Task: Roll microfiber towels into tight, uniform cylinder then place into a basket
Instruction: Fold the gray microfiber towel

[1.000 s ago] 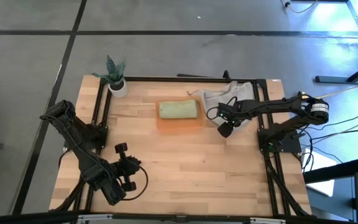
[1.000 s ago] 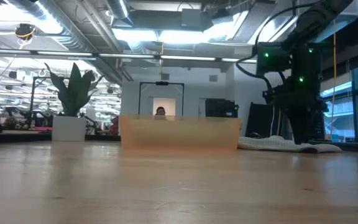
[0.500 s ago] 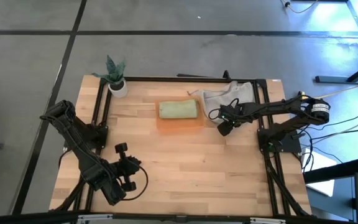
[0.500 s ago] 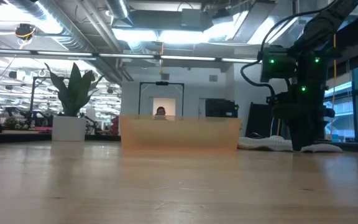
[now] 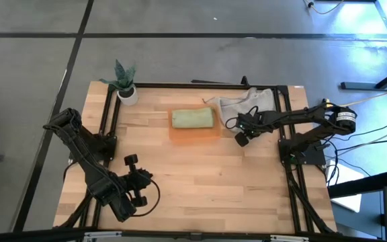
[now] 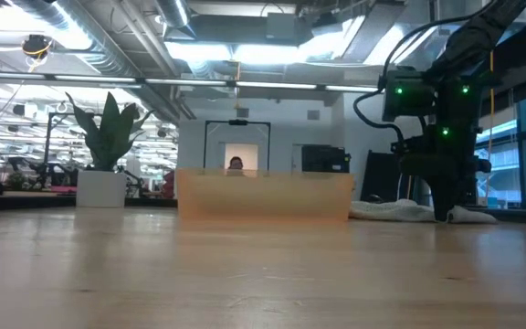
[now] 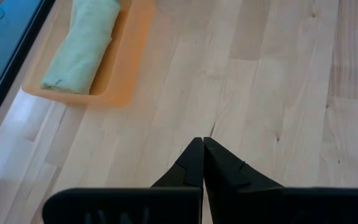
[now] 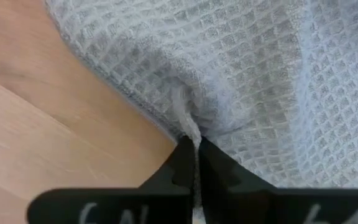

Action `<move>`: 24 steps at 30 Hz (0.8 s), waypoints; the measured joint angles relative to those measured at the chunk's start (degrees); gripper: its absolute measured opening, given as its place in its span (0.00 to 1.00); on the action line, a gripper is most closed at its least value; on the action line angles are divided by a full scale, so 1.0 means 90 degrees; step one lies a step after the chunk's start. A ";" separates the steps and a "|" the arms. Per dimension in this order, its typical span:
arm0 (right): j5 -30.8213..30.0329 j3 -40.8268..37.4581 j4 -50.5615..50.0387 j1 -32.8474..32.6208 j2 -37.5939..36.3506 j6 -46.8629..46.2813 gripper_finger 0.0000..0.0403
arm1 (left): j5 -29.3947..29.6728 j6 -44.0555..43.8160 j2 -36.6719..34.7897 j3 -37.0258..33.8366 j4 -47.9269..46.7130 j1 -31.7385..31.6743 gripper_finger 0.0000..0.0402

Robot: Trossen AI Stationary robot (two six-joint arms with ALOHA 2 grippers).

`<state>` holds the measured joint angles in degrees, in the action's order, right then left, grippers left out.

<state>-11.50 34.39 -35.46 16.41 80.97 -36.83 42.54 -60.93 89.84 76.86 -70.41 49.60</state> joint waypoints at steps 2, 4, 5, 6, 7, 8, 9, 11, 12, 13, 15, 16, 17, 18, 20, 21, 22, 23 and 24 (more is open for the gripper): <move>-0.0003 0.0000 0.0012 -0.0081 0.0000 -0.0033 0.04 | 0.0000 0.0000 0.0000 0.0000 0.0000 0.0000 0.00; 0.0044 0.0000 0.0040 -0.0210 0.0000 -0.0084 0.04 | 0.0000 0.0000 0.0000 0.0000 0.0000 0.0000 0.00; 0.0062 0.0000 0.0055 -0.0289 0.0000 -0.0179 0.04 | 0.0000 0.0000 0.0000 0.0000 0.0000 0.0002 0.00; 0.0064 0.0000 0.0060 -0.0375 0.0000 -0.0248 0.03 | 0.0000 0.0000 0.0002 0.0000 0.0000 0.0002 0.00; 0.0067 0.0000 0.0063 -0.0468 0.0000 -0.0332 0.02 | 0.0000 0.0000 0.0000 0.0000 0.0000 0.0002 0.00; 0.0071 0.0000 0.0067 -0.0565 0.0000 -0.0387 0.02 | 0.0000 0.0000 0.0000 0.0000 0.0000 0.0002 0.00; 0.0080 0.0000 0.0075 -0.0666 0.0000 -0.0446 0.02 | -0.0002 0.0000 0.0002 0.0000 0.0000 0.0002 0.00; 0.0178 0.0000 0.0119 -0.0871 -0.0002 -0.0662 0.02 | 0.0000 0.0000 0.0002 0.0000 0.0000 0.0002 0.00; 0.0263 0.0002 0.0158 -0.0974 -0.0002 -0.0767 0.02 | -0.0001 0.0000 0.0001 0.0000 0.0000 0.0002 0.00; 0.0336 0.0002 0.0193 -0.1093 -0.0002 -0.0892 0.03 | -0.0001 0.0000 0.0002 0.0000 0.0000 0.0002 0.00; 0.0451 0.0004 0.0242 -0.1352 -0.0002 -0.1108 0.02 | -0.0002 0.0000 0.0002 0.0000 0.0000 0.0002 0.00; 0.0470 0.0002 0.0275 -0.1488 -0.0002 -0.1227 0.02 | -0.0002 0.0000 0.0002 0.0000 0.0000 0.0002 0.00; 0.0498 0.0002 0.0328 -0.1629 -0.0002 -0.1338 0.02 | -0.0002 0.0000 0.0002 0.0000 0.0000 0.0002 0.00; 0.0569 0.0002 0.0397 -0.1759 -0.0002 -0.1445 0.02 | -0.0002 0.0000 0.0002 0.0000 0.0000 0.0002 0.00; 0.0810 0.0000 0.0606 -0.2031 -0.0001 -0.1617 0.02 | -0.0002 0.0000 0.0002 0.0000 0.0000 0.0002 0.00; 0.0949 -0.0003 0.0736 -0.2176 0.0005 -0.1707 0.02 | -0.0002 0.0000 0.0002 0.0000 0.0000 0.0002 0.00; 0.1077 -0.0008 0.0867 -0.2320 0.0007 -0.1758 0.02 | -0.0002 0.0000 0.0002 0.0000 0.0000 0.0002 0.00; 0.1190 -0.0012 0.1008 -0.2464 0.0012 -0.1831 0.02 | -0.0002 0.0000 0.0002 0.0000 0.0000 0.0002 0.00; 0.1272 -0.0022 0.1159 -0.2612 0.0015 -0.1883 0.02 | -0.0002 0.0000 0.0002 0.0000 0.0000 0.0002 0.00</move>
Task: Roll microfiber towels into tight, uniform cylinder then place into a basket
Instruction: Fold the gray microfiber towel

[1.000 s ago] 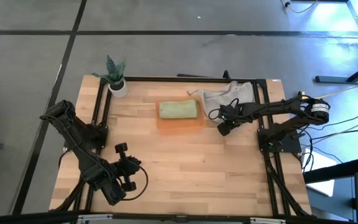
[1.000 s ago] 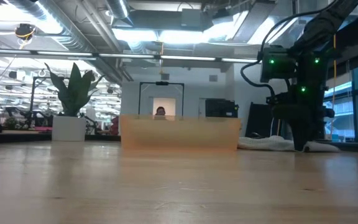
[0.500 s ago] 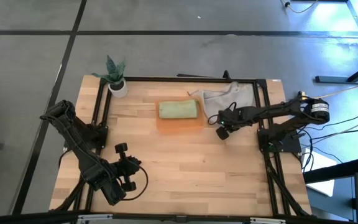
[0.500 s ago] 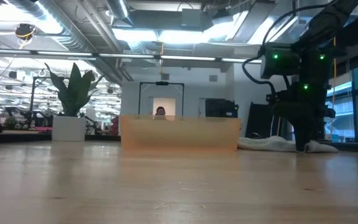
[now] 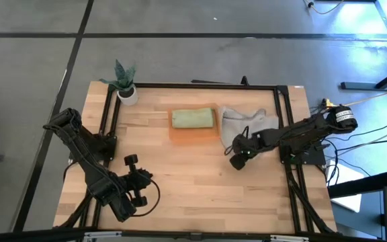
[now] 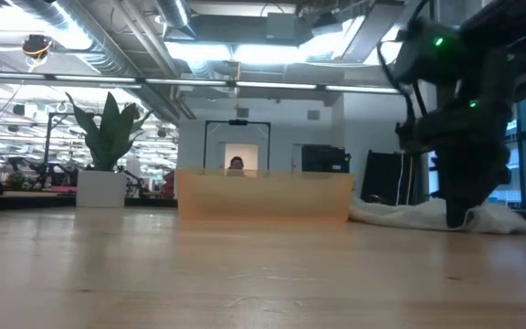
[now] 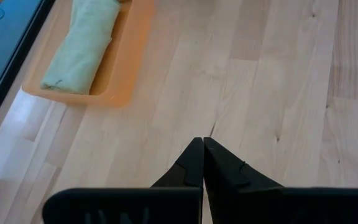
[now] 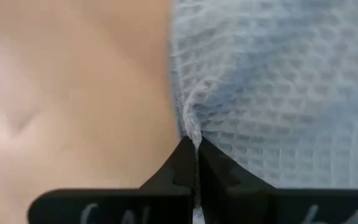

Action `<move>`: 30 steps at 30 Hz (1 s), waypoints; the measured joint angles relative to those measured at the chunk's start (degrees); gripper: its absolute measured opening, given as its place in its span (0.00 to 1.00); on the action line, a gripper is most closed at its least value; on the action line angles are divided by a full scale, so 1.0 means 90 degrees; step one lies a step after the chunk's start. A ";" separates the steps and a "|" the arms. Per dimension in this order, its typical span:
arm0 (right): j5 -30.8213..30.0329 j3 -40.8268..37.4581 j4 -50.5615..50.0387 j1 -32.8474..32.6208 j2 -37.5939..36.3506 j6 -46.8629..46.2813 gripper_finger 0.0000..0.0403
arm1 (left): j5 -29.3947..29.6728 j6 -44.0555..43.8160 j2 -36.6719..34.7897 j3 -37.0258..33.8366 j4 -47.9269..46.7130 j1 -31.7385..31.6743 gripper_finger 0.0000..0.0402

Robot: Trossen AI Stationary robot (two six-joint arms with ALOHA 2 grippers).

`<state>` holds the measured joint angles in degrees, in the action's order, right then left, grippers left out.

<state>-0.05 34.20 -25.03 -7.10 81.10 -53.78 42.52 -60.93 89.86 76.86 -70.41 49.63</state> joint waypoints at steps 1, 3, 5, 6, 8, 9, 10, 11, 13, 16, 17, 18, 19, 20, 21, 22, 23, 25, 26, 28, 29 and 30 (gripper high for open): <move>0.0061 -0.0003 0.0171 -0.0136 0.0002 -0.0017 0.02 | 0.0000 0.0000 0.0000 0.0000 0.0000 0.0000 0.00; 0.0137 -0.0003 0.0552 -0.0406 0.0002 -0.0023 0.02 | 0.0000 0.0002 0.0000 0.0000 0.0000 0.0000 0.00; 0.0154 -0.0003 0.0898 -0.0657 0.0002 -0.0023 0.02 | 0.0000 0.0002 0.0000 0.0000 0.0000 0.0000 0.00; 0.0152 -0.0003 0.1082 -0.0762 0.0002 -0.0024 0.02 | 0.0000 0.0002 0.0000 0.0000 0.0000 0.0000 0.00; 0.0148 0.0000 0.1447 -0.0939 0.0002 -0.0024 0.02 | 0.0000 0.0002 0.0000 0.0000 0.0000 0.0000 0.00; 0.0142 0.0000 0.1622 -0.1011 0.0002 -0.0024 0.02 | 0.0000 0.0002 0.0000 0.0000 0.0000 0.0000 0.00; 0.0139 0.0000 0.1767 -0.1079 0.0002 -0.0024 0.02 | 0.0000 0.0002 0.0000 0.0000 -0.0001 0.0000 0.00; 0.0134 0.0001 0.1927 -0.1133 0.0002 -0.0024 0.02 | 0.0000 0.0002 0.0000 0.0000 0.0000 0.0000 0.00; 0.0117 0.0005 0.2207 -0.1217 0.0002 -0.0022 0.02 | 0.0000 0.0002 0.0000 0.0000 -0.0001 0.0000 0.00; 0.0109 0.0007 0.2642 -0.1277 0.0098 0.0005 0.02 | 0.0000 0.0002 0.0000 0.0000 0.0000 0.0000 0.00; 0.0104 0.0011 0.2801 -0.1284 0.0174 0.0026 0.02 | 0.0000 0.0002 0.0000 0.0000 0.0000 0.0000 0.00; 0.0097 0.0014 0.2977 -0.1284 0.0267 0.0066 0.02 | 0.0000 0.0002 0.0000 0.0000 0.0000 0.0000 0.00; 0.0092 0.0014 0.3157 -0.1284 0.0378 0.0166 0.02 | 0.0000 0.0002 0.0000 0.0000 0.0000 0.0000 0.00; 0.0090 0.0014 0.3358 -0.1282 0.0499 0.0216 0.02 | 0.0000 0.0002 0.0000 0.0000 0.0004 0.0000 0.00; 0.0090 0.0016 0.3576 -0.1282 0.0633 0.0303 0.02 | 0.0000 0.0002 0.0000 0.0000 0.0012 0.0000 0.00; 0.0088 0.0054 0.3748 -0.1282 0.0780 0.0351 0.02 | 0.0000 0.0002 0.0000 -0.0001 0.0013 0.0000 0.00; 0.0087 0.0135 0.3872 -0.1282 0.0938 0.0409 0.02 | 0.0000 0.0002 0.0000 0.0000 0.0015 0.0000 0.00; 0.0160 0.0417 0.3911 -0.1277 0.1250 0.0606 0.02 | 0.0000 0.0002 0.0000 0.0000 0.0014 0.0000 0.00; 0.0226 0.0616 0.3922 -0.1277 0.1428 0.0756 0.02 | 0.0000 0.0002 0.0000 0.0000 0.0017 0.0000 0.00; 0.0447 0.1059 0.3925 -0.1274 0.1788 0.1136 0.02 | 0.0000 0.0002 0.0000 0.0000 0.0018 0.0000 0.00; 0.0553 0.1320 0.3924 -0.1277 0.1980 0.1368 0.02 | 0.0000 0.0002 0.0000 0.0000 0.0022 0.0000 0.00; 0.0626 0.1597 0.3926 -0.1277 0.2182 0.1585 0.02 | 0.0000 0.0002 0.0002 0.0000 0.0022 0.0000 0.00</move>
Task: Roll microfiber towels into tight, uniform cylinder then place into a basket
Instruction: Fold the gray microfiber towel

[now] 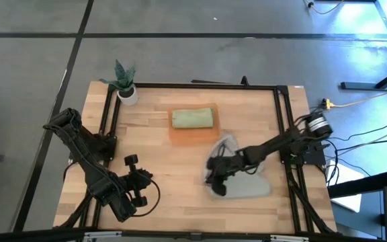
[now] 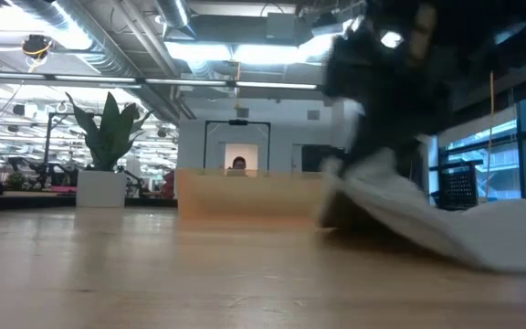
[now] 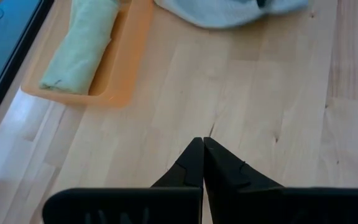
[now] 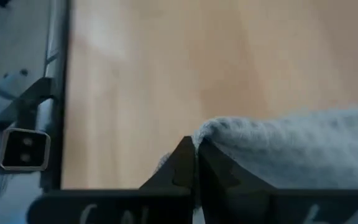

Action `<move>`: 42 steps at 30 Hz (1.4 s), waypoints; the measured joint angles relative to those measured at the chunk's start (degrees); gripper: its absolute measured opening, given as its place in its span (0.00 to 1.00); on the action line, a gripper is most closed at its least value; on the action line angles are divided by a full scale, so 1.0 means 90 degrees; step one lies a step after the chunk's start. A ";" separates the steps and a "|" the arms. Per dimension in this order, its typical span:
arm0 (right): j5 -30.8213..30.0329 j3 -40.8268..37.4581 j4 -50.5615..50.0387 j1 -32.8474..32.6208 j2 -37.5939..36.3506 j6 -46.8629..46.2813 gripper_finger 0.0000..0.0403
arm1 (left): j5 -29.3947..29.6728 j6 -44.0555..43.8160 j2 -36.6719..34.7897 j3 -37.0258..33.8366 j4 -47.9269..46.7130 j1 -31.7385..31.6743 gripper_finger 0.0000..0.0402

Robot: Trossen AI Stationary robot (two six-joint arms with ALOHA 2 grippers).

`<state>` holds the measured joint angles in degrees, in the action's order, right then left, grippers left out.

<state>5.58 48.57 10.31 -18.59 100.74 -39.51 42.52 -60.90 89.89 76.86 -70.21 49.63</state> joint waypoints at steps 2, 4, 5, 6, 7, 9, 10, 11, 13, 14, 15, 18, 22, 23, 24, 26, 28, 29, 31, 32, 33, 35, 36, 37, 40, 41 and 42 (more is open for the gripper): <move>0.0064 0.0567 -0.0048 0.0013 0.0351 0.0476 0.02 | 0.0000 0.0000 0.0000 0.0000 0.0021 0.0000 0.00; 0.0180 0.1215 -0.0212 0.0065 0.0725 0.0957 0.02 | 0.0000 -0.0002 0.0000 0.0000 0.0037 0.0000 0.00; 0.0277 0.1496 -0.0355 0.0103 0.0882 0.1217 0.02 | -0.0001 -0.0002 0.0000 0.0000 0.0064 0.0000 0.00; 0.0374 0.1802 -0.0494 0.0152 0.1062 0.1487 0.02 | 0.0000 -0.0002 0.0000 0.0000 0.0084 0.0000 0.00; 0.0447 0.2107 -0.0613 0.0193 0.1241 0.1740 0.02 | -0.0001 -0.0002 0.0000 0.0000 0.0093 0.0000 0.00; 0.0569 0.2659 -0.0938 0.0291 0.1547 0.2268 0.02 | 0.0000 -0.0005 0.0000 0.0000 0.0097 0.0000 0.00; 0.0603 0.2923 -0.1095 0.0348 0.1684 0.2490 0.02 | -0.0002 -0.0005 0.0000 0.0000 0.0099 0.0000 0.00; 0.0624 0.3182 -0.1238 0.0403 0.1838 0.2703 0.02 | -0.0003 -0.0005 0.0000 0.0000 0.0104 0.0010 0.00; 0.0637 0.3648 -0.1491 0.0534 0.2120 0.3000 0.02 | -0.0012 -0.0007 0.0000 0.0000 0.0137 0.0019 0.00; 0.0645 0.3862 -0.1632 0.0603 0.2258 0.3139 0.02 | -0.0024 -0.0007 0.0000 0.0000 0.0145 0.0022 0.00; 0.0676 0.4104 -0.1685 0.0676 0.2425 0.3269 0.02 | -0.0027 -0.0010 0.0000 0.0000 0.0169 0.0022 0.00; 0.0884 0.4666 -0.1878 0.0853 0.2830 0.3580 0.02 | -0.0041 -0.0012 0.0000 0.0000 0.0235 0.0019 0.00; 0.1063 0.5211 -0.2300 0.1003 0.3227 0.3773 0.03 | -0.0127 -0.0012 0.0000 0.0000 0.0240 0.0029 0.00; 0.1068 0.5306 -0.2334 0.1030 0.3280 0.3772 0.03 | -0.0196 -0.0012 0.0000 0.0000 0.0244 0.0029 0.00; 0.1071 0.5343 -0.2456 0.1057 0.3287 0.3778 0.03 | -0.0243 -0.0016 0.0000 0.0000 0.0245 0.0029 0.00; 0.1072 0.5402 -0.2496 0.1103 0.3300 0.3808 0.05 | -0.0365 -0.0024 0.0000 0.0000 0.0242 0.0029 0.00; 0.1065 0.5431 -0.2477 0.1142 0.3302 0.3944 0.08 | -0.0454 -0.0025 0.0002 -0.0002 0.0253 0.0036 0.00; 0.1063 0.5431 -0.2416 0.1149 0.3302 0.3983 0.09 | -0.0458 -0.0024 0.0000 -0.0002 0.0257 0.0034 0.00; 0.1062 0.5431 -0.2356 0.1153 0.3302 0.4098 0.14 | -0.0473 -0.0024 0.0002 -0.0002 0.0259 0.0034 0.00; 0.1064 0.5431 -0.2353 0.1163 0.3302 0.4119 0.16 | -0.0471 -0.0024 0.0002 -0.0002 0.0259 0.0034 0.00; 0.1064 0.5431 -0.2350 0.1161 0.3302 0.4125 0.19 | -0.0471 -0.0024 0.0002 -0.0002 0.0257 0.0034 0.00; 0.1064 0.5431 -0.2341 0.1162 0.3302 0.4152 0.25 | -0.0476 -0.0024 0.0002 -0.0002 0.0259 0.0032 0.00; 0.1064 0.5431 -0.2340 0.1165 0.3302 0.4243 0.28 | -0.0476 -0.0024 0.0002 0.0000 0.0257 0.0032 0.00; 0.1062 0.5431 -0.2341 0.1174 0.3302 0.4323 0.31 | -0.0476 -0.0023 0.0002 -0.0002 0.0259 0.0032 0.00; 0.1060 0.5431 -0.2374 0.1230 0.3259 0.4423 0.37 | -0.0475 -0.0002 0.0002 -0.0002 0.0257 0.0029 0.00; 0.1062 0.5431 -0.2410 0.1257 0.3217 0.4423 0.38 | -0.0476 -0.0002 0.0002 -0.0002 0.0259 0.0032 0.00; 0.1062 0.5431 -0.2455 0.1288 0.3146 0.4423 0.39 | -0.0476 -0.0002 0.0000 -0.0002 0.0259 0.0047 0.00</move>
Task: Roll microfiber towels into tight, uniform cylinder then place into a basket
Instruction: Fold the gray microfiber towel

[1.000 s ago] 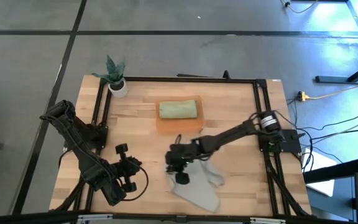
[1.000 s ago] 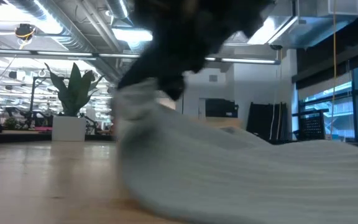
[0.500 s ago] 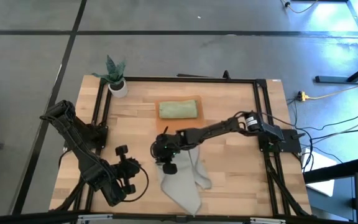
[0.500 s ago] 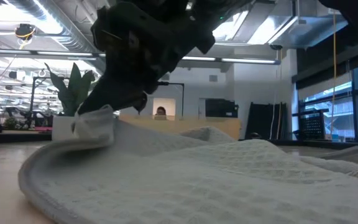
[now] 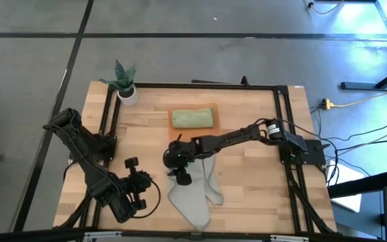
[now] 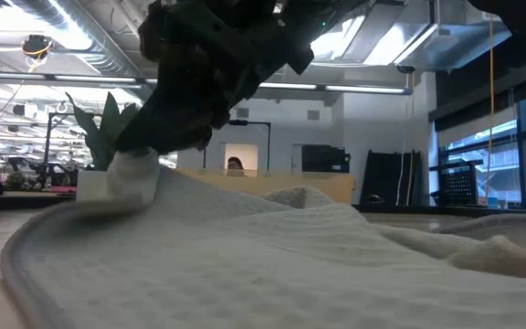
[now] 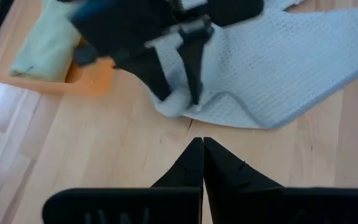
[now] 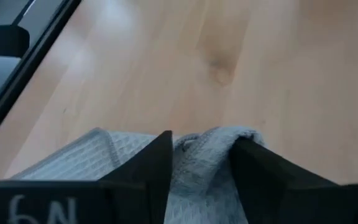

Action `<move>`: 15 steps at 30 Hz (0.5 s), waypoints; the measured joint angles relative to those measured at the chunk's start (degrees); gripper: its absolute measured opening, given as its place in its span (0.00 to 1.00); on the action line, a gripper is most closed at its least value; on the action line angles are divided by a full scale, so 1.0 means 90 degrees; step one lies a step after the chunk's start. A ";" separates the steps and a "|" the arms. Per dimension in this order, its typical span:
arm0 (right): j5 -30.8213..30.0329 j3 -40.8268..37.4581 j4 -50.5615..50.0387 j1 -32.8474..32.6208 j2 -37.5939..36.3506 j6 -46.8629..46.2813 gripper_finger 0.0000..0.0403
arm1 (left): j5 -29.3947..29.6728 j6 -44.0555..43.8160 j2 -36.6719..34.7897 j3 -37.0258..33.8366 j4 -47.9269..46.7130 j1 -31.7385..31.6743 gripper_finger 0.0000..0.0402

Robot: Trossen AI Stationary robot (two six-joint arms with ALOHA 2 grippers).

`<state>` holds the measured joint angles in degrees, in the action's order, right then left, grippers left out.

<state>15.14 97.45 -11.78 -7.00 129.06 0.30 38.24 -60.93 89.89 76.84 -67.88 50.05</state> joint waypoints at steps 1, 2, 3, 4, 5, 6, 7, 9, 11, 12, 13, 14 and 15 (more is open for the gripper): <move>-0.0002 0.0000 -0.0078 0.0027 -0.0071 0.0002 0.39 | 0.0004 0.0000 0.0002 0.0000 0.0000 0.0013 0.00; -0.0002 0.0000 -0.0109 0.0052 -0.0140 0.0021 0.39 | 0.0005 0.0000 0.0000 0.0000 0.0000 0.0023 0.00; -0.0004 0.0000 -0.0132 0.0067 -0.0208 0.0080 0.39 | 0.0002 0.0000 0.0002 0.0000 0.0001 0.0037 0.00; -0.0010 0.0000 -0.0208 0.0084 -0.0284 0.0188 0.39 | 0.0001 0.0000 0.0002 0.0000 0.0002 0.0051 0.00; -0.0039 0.0000 -0.0261 0.0097 -0.0345 0.0267 0.39 | 0.0004 0.0000 0.0000 0.0000 0.0001 0.0066 0.00; -0.0056 0.0000 -0.0237 0.0101 -0.0395 0.0334 0.38 | 0.0002 0.0000 0.0002 0.0000 0.0002 0.0077 0.00; -0.0065 0.0000 -0.0243 0.0099 -0.0461 0.0360 0.38 | 0.0002 0.0000 0.0000 0.0000 0.0003 0.0077 0.00; -0.0049 0.0004 -0.0196 0.0094 -0.0516 0.0362 0.38 | 0.0002 -0.0005 0.0000 0.0000 0.0008 0.0077 0.00; -0.0050 0.0006 -0.0213 0.0093 -0.0516 0.0373 0.38 | 0.0000 -0.0005 0.0000 0.0000 0.0052 0.0075 0.00; -0.0051 -0.0001 -0.0278 0.0092 -0.0509 0.0375 0.38 | 0.0002 -0.0007 0.0000 0.0000 0.0093 0.0075 0.00; -0.0052 -0.0003 -0.0330 0.0089 -0.0505 0.0381 0.38 | 0.0002 -0.0007 0.0000 0.0000 0.0143 0.0075 0.00; -0.0052 -0.0016 -0.0354 0.0090 -0.0505 0.0380 0.38 | 0.0000 -0.0005 0.0000 0.0000 0.0191 0.0075 0.00; -0.0051 -0.0024 -0.0379 0.0092 -0.0505 0.0365 0.38 | -0.0010 -0.0002 0.0000 0.0000 0.0218 0.0075 0.00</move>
<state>14.68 97.23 -15.20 -6.17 124.51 3.58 38.15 -60.95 89.89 76.84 -65.91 50.72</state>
